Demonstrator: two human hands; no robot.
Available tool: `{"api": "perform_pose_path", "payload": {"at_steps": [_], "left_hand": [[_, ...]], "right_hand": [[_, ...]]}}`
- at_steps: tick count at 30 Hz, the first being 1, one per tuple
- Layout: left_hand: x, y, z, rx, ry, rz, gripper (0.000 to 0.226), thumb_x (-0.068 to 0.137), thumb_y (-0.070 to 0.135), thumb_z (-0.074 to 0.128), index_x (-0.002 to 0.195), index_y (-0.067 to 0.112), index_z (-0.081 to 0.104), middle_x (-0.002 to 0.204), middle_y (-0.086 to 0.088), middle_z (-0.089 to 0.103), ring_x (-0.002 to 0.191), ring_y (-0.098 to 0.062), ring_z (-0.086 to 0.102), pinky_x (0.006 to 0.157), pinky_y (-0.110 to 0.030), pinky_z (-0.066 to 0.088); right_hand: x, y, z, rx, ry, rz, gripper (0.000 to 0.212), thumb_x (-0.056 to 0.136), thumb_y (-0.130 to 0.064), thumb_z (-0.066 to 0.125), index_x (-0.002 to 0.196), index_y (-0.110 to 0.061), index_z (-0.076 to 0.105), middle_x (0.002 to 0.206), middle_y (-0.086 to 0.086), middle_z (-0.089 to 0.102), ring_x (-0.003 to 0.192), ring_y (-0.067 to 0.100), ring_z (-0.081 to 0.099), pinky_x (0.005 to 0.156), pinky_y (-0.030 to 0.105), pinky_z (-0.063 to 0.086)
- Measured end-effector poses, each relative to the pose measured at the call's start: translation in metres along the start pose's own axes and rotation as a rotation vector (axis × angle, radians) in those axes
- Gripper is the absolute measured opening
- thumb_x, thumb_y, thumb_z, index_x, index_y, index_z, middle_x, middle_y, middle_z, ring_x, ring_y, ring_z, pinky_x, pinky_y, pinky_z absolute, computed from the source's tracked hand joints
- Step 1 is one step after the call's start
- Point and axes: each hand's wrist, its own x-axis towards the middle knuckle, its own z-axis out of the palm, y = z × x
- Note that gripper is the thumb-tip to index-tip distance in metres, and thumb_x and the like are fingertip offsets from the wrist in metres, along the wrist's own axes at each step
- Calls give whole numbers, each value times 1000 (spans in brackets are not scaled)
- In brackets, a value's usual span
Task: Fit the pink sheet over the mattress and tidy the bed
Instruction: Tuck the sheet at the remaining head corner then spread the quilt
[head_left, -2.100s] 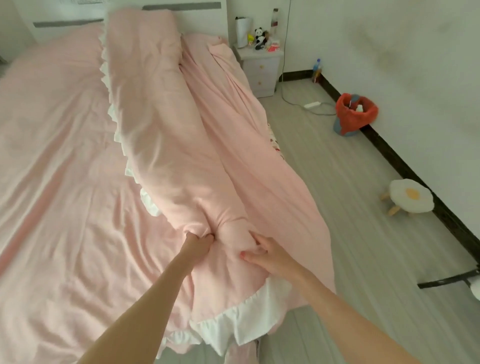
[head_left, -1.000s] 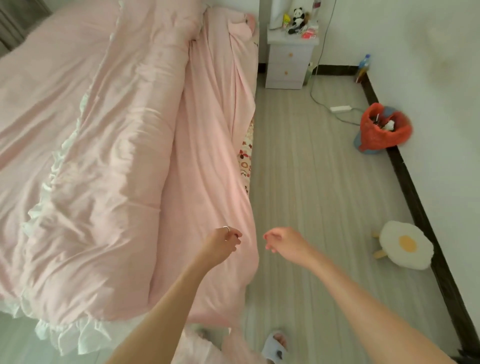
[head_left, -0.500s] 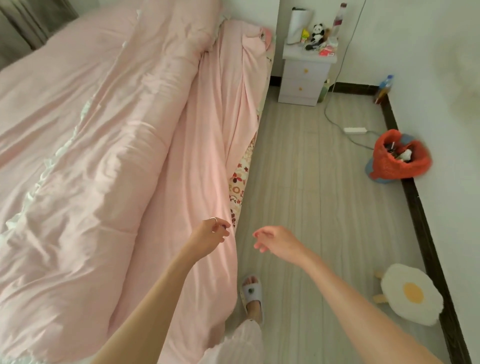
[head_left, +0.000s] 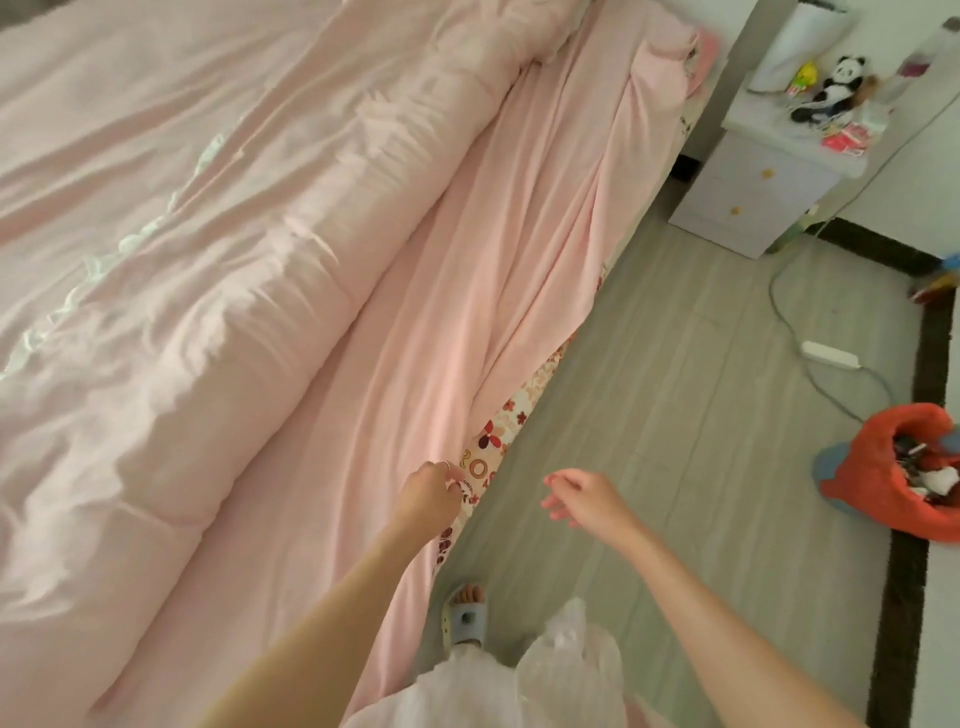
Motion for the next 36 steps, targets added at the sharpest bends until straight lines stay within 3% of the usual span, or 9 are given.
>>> {"api": "perform_pose_path", "payload": {"at_steps": [4,9,14,18,22,27,29,32,36], "left_hand": [[37,17,8,-46,41,-171,37,94,6,37,127,13,53,134,-6,50,106,-21,57,90,-30,48],[86,36,45,-129,88,-357,42,91,5,35,130,13,51,136,-4,49,114,-25,55,92,-37,49],[130,52,75,-99,136,-335,54,92,-1,34,143,15,25,151,-6,26,121,-28,49,86,-33,47],[161,45,86,153,238,-326,72,87,-3,42,149,16,12,158,-11,8,146,-30,8,116,-51,14],[187,22,92,371,343,-357,79,76,0,58,147,17,26,156,-15,18,146,-33,11,109,-65,-2],[209,-2,101,397,367,-375,77,37,7,85,112,16,65,123,-13,60,121,-31,52,89,-68,40],[213,-2,103,399,452,-367,71,39,6,83,107,15,66,114,-12,61,113,-30,49,87,-66,43],[215,3,103,437,548,-400,43,42,8,84,83,14,71,92,-8,60,93,-31,55,86,-59,47],[208,8,100,413,633,-361,26,40,-3,79,50,13,60,70,-5,52,70,-29,55,69,-42,49]], "right_hand": [[66,-30,-18,10,-105,24,29,100,-23,40,126,-15,49,101,0,62,87,17,62,78,29,51],[151,-51,-33,-90,-255,136,39,99,-27,43,135,-14,40,111,3,55,96,18,59,73,27,52],[223,-57,-42,-36,-395,257,51,98,-29,45,143,-10,29,135,10,46,114,23,53,85,33,52],[274,-58,-35,157,-424,392,55,96,-33,49,143,-10,31,144,14,39,125,28,46,97,44,47],[306,-58,-19,444,-326,522,58,92,-34,55,138,-4,36,140,19,44,128,30,46,101,46,42],[317,-54,1,731,-318,618,43,90,-37,58,109,1,51,120,12,56,127,25,47,109,44,36],[319,-57,7,755,-345,609,36,90,-37,59,93,-1,53,103,11,59,113,26,54,104,42,40],[322,-64,8,748,-365,534,20,93,-23,56,99,-4,55,90,11,61,84,25,59,77,36,49],[318,-59,-6,696,-362,430,13,94,-11,50,103,-5,56,96,14,63,86,26,61,67,34,50]]}}
